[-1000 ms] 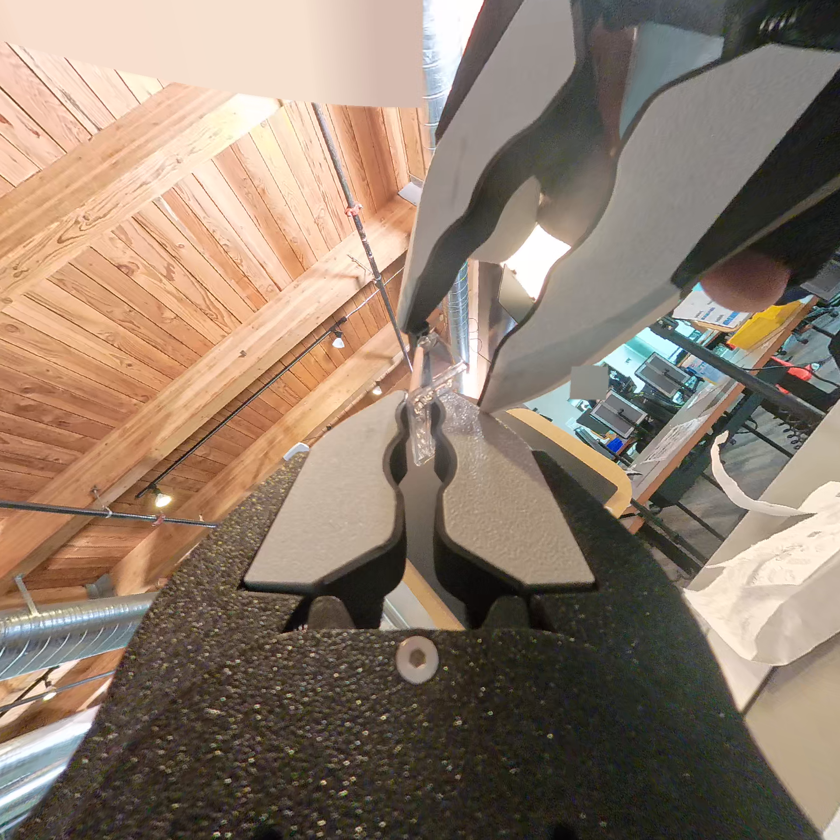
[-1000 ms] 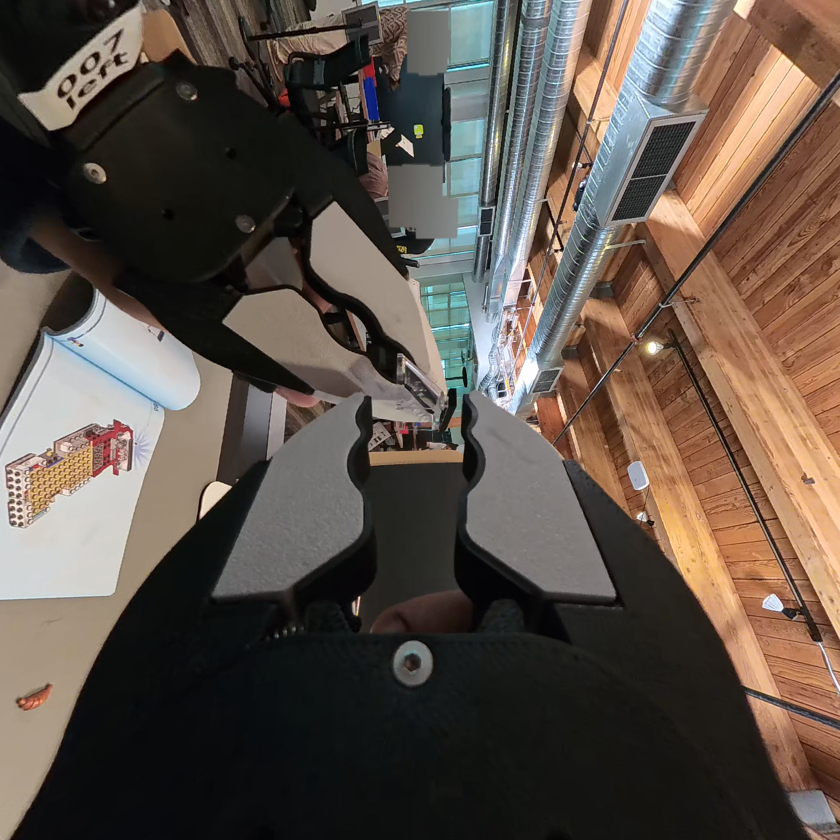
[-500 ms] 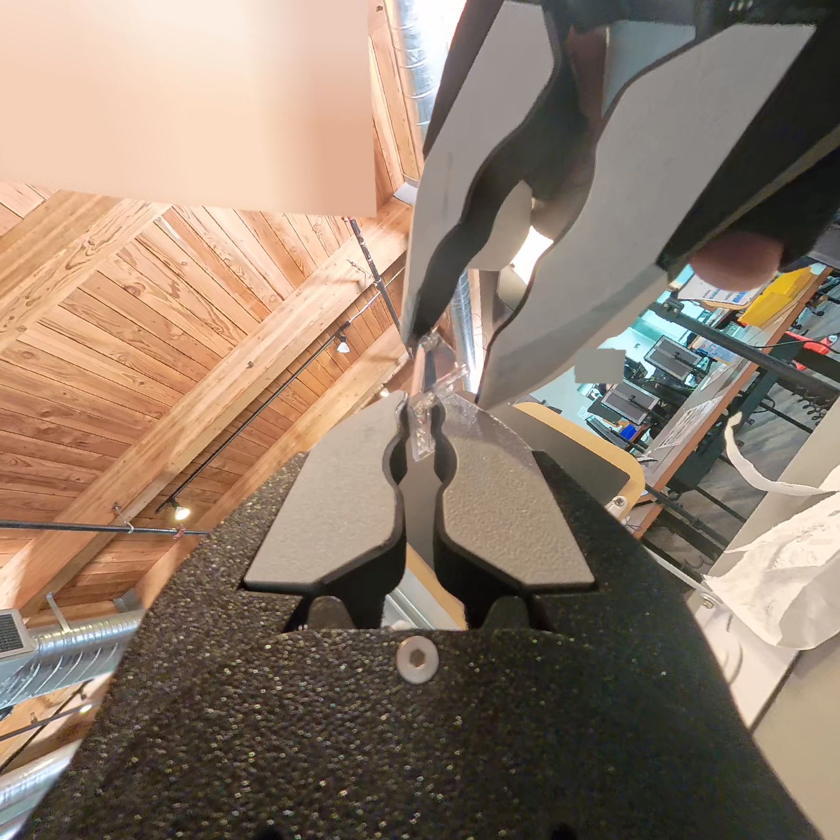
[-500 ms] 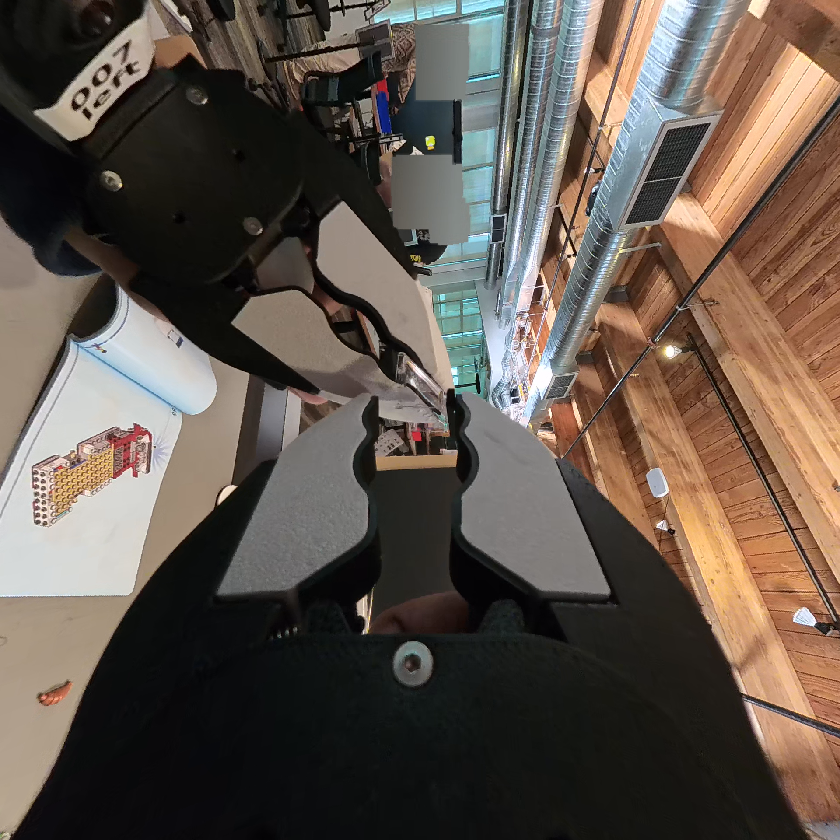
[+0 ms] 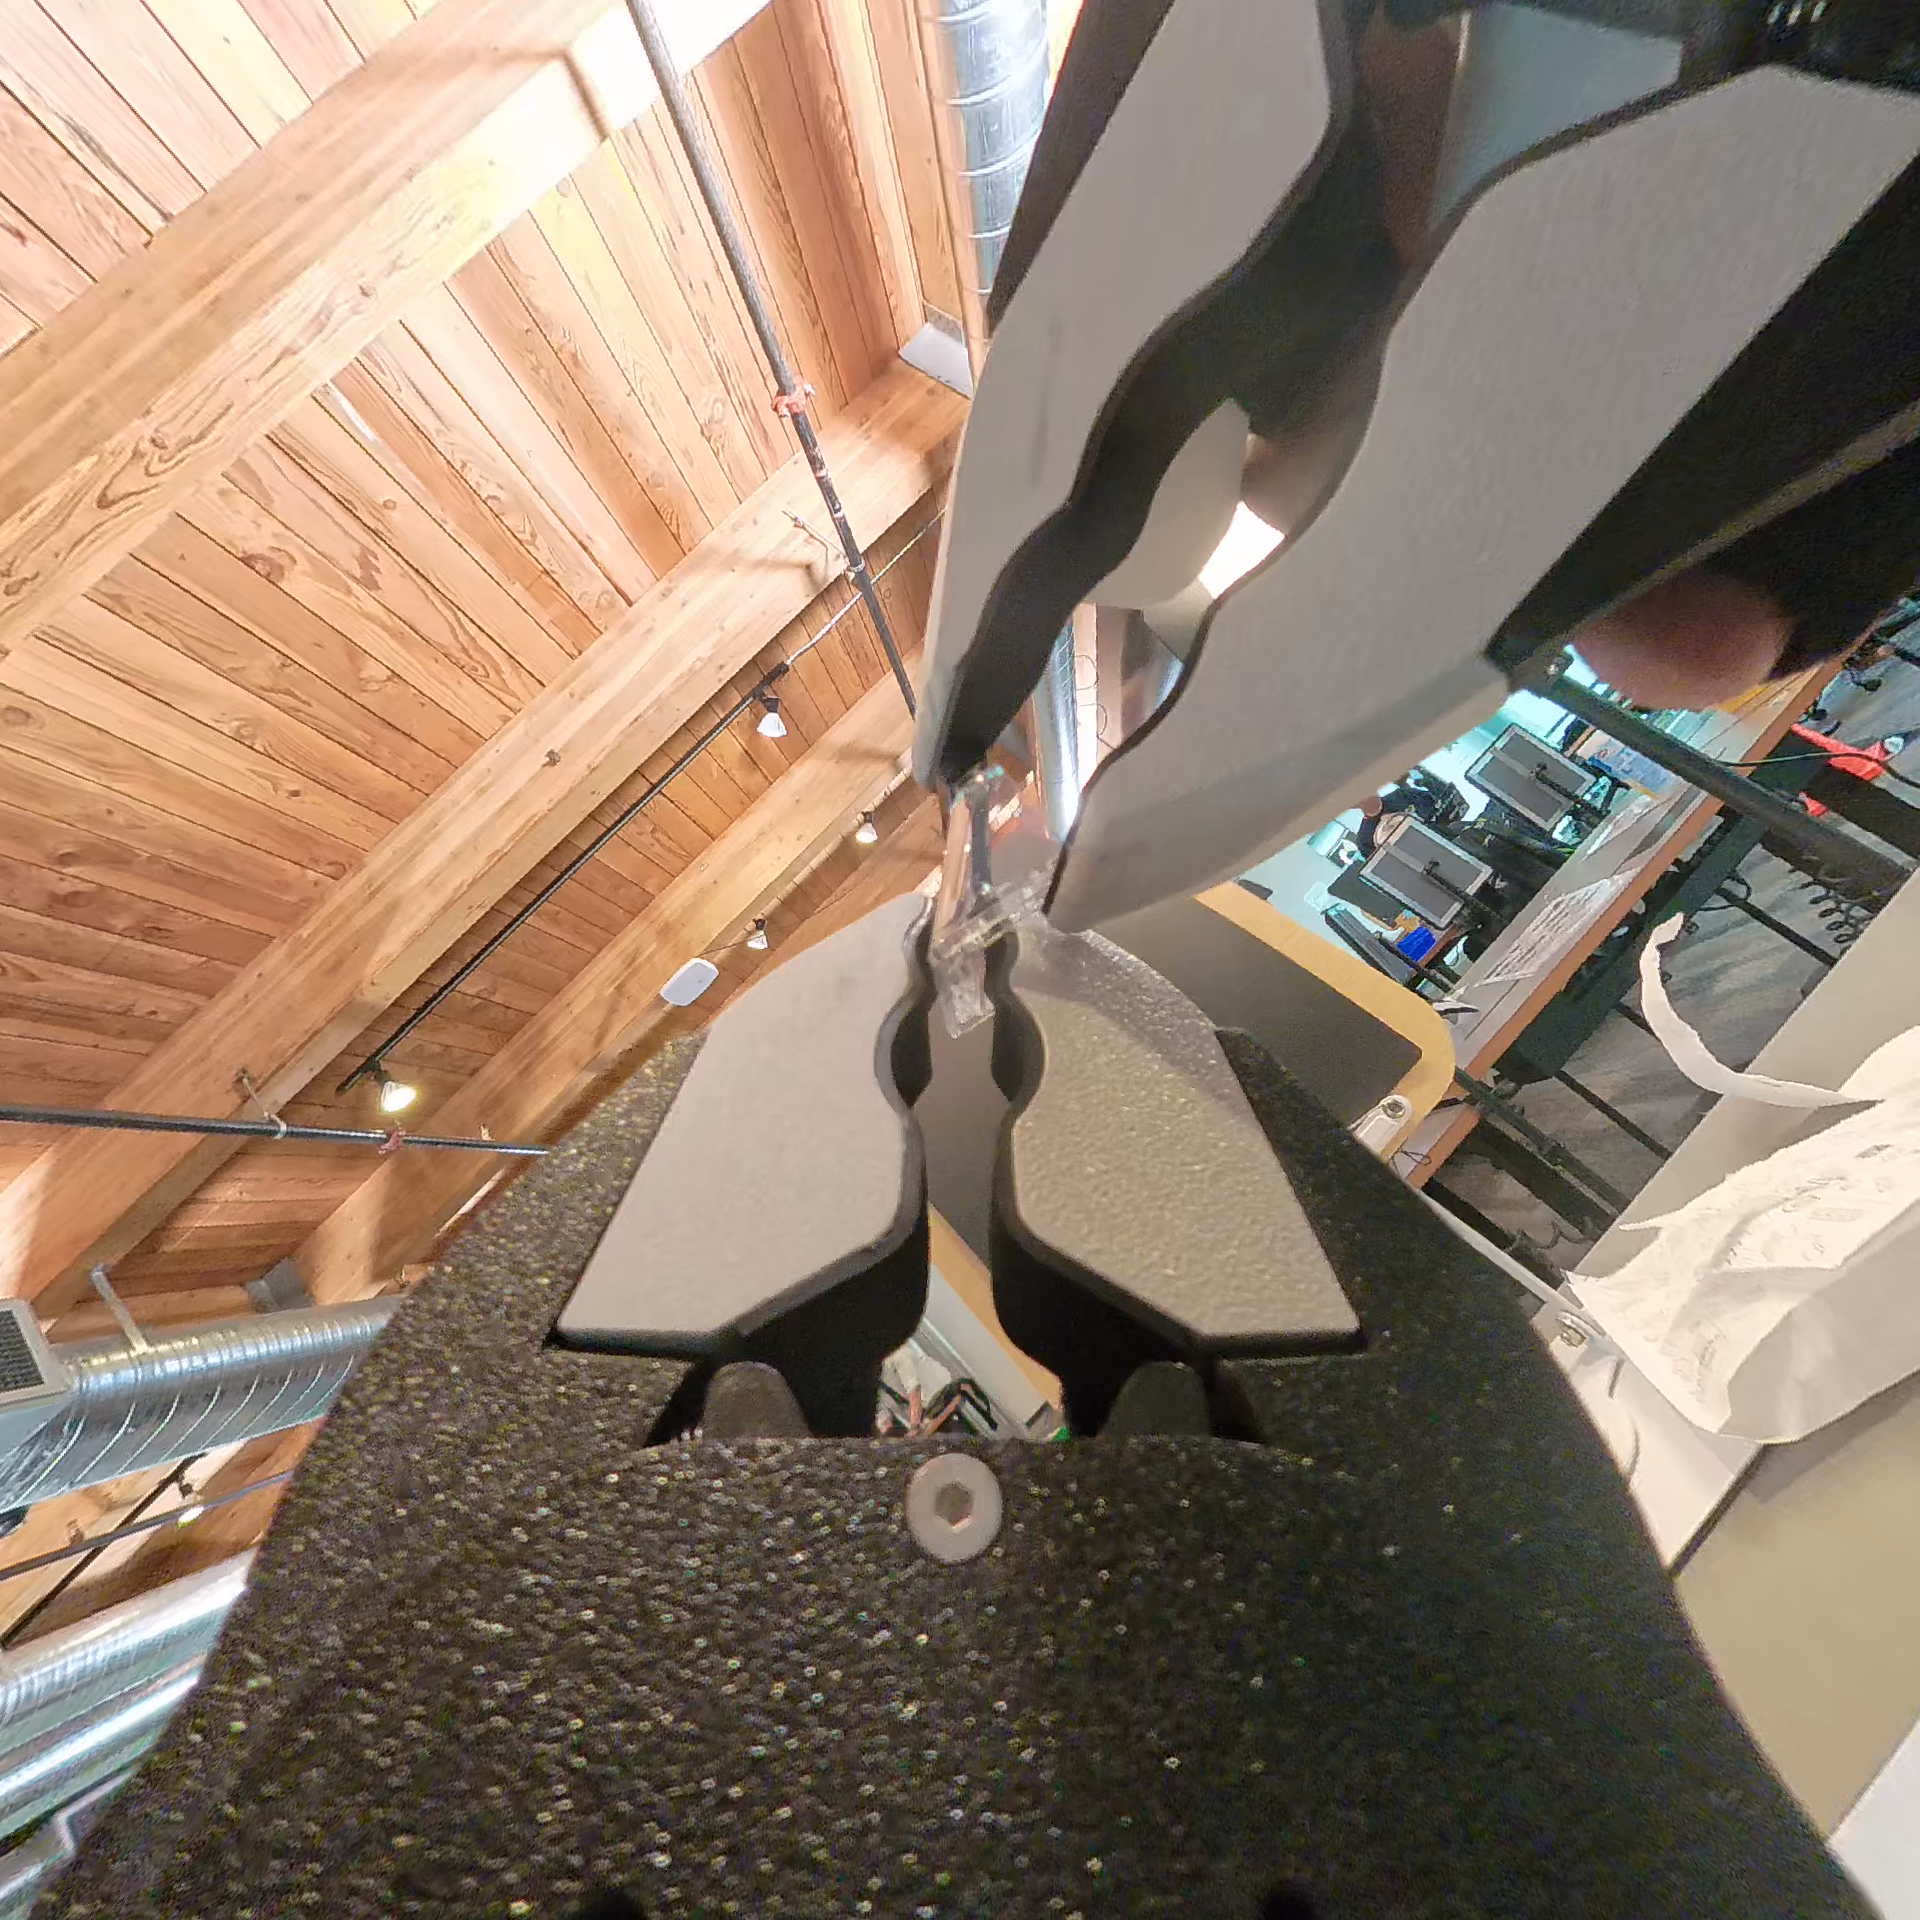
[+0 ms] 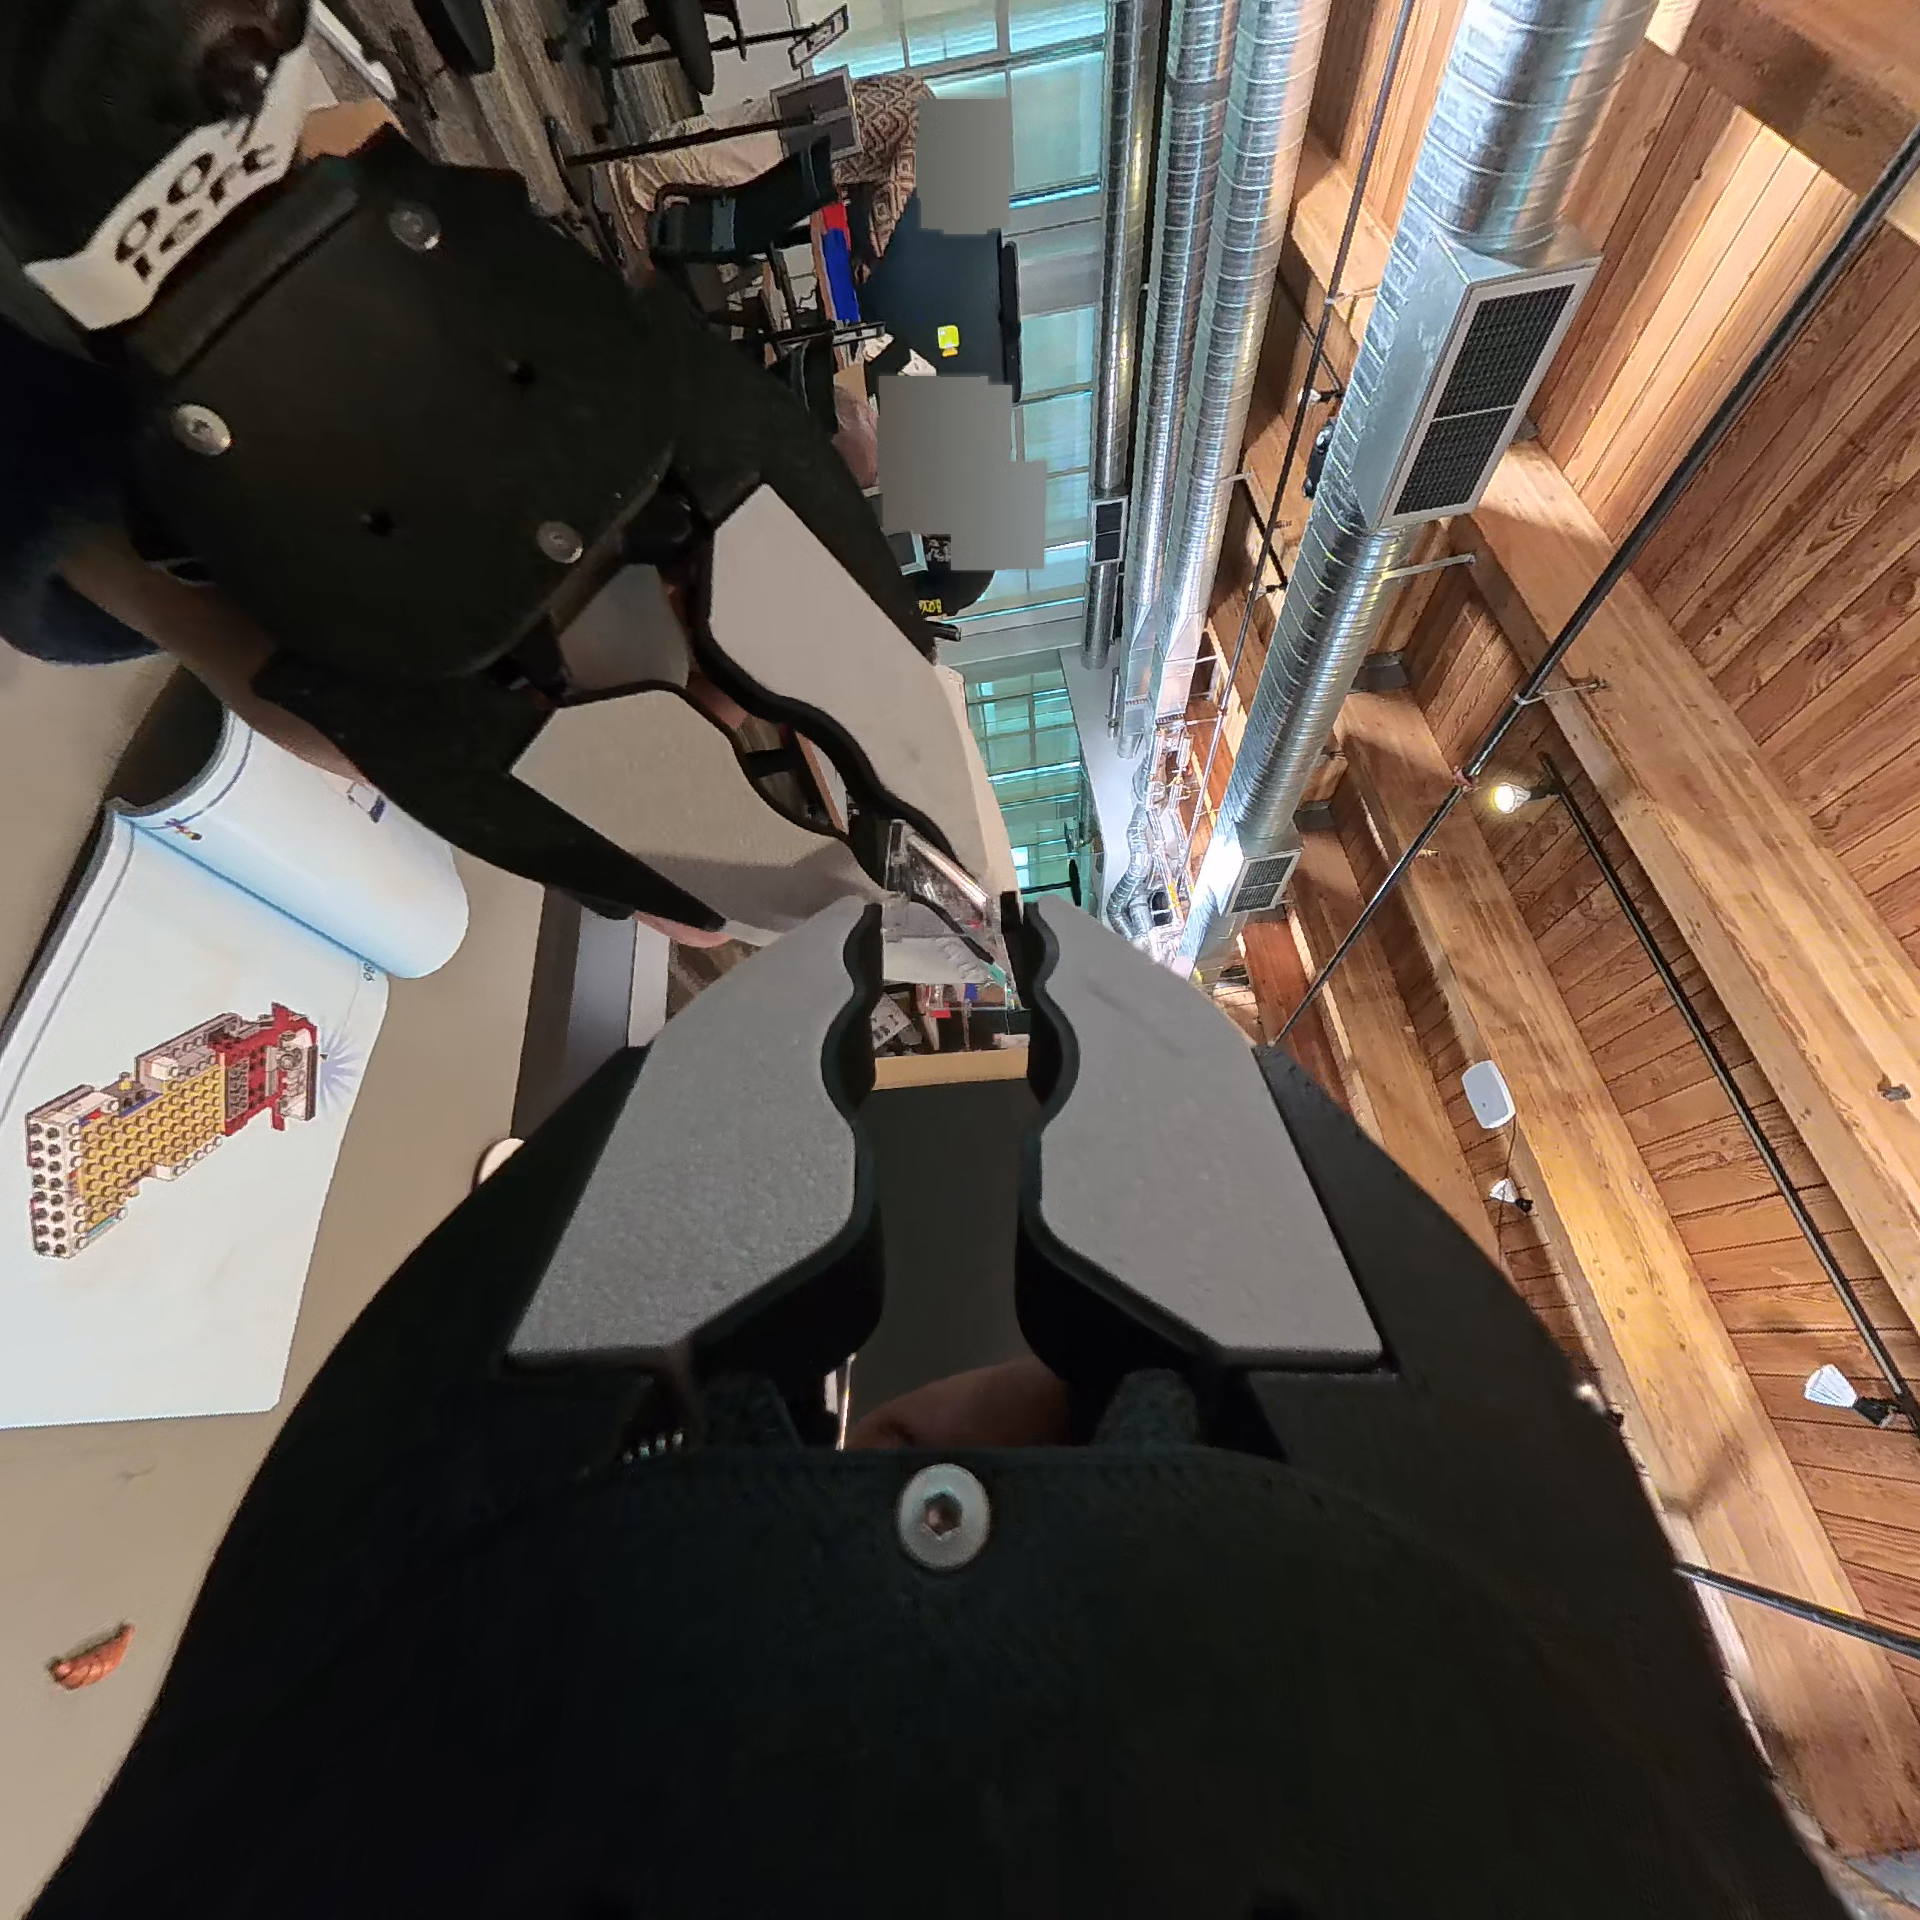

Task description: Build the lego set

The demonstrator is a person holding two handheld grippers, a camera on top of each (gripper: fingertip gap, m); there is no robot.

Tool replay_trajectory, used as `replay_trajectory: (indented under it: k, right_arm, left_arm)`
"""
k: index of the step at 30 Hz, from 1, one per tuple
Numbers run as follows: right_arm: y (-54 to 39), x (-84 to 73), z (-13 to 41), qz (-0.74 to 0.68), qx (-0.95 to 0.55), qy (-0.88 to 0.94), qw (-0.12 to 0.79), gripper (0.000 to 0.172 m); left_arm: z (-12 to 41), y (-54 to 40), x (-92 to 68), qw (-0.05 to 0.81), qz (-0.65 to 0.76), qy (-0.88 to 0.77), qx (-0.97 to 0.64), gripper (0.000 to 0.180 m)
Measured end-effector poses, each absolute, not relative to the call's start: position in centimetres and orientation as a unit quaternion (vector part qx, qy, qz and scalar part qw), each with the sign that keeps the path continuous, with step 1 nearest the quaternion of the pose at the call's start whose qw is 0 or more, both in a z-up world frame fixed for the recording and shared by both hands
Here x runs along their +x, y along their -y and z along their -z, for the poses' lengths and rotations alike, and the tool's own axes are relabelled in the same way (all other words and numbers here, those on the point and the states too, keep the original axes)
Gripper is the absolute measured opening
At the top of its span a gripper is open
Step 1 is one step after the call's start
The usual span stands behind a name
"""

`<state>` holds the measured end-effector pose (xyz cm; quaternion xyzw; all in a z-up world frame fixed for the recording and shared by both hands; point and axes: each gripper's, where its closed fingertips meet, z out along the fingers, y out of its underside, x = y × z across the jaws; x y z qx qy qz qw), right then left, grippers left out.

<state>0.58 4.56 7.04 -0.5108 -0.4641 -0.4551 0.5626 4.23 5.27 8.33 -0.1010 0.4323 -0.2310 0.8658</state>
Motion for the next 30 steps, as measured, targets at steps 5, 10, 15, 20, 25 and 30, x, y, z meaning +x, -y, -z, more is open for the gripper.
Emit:
replay_trajectory:
  k: [5,10,15,20,25,30]
  right_arm:
    - [-4.7,0.7,-7.0,0.454,-0.516,0.461,0.561,0.024]
    - [-4.7,0.9,-6.9,0.447,-0.523,0.461,0.561,0.023]
    - [-4.6,0.9,-6.9,0.44,-0.529,0.461,0.561,0.023]
    - [-4.9,1.0,-6.8,0.452,-0.527,0.457,0.555,0.023]
    - [-5.0,1.7,-7.3,0.452,-0.533,0.436,0.566,0.039]
    - [-4.6,2.8,-8.3,0.397,-0.553,0.402,0.612,0.039]
  left_arm:
    - [-8.3,-5.4,4.3,0.865,0.227,-0.434,-0.108,0.006]
    - [-8.2,-5.5,4.4,0.865,0.219,-0.437,-0.11,0.006]
    - [-8.1,-5.4,4.4,0.864,0.217,-0.44,-0.114,0.006]
    - [-7.9,-5.6,4.5,0.854,0.246,-0.441,-0.124,0.006]
    - [-7.5,-7.0,5.1,0.787,0.386,-0.451,-0.167,0.006]
    - [-8.0,-6.1,3.6,0.585,0.658,-0.455,-0.137,0.007]
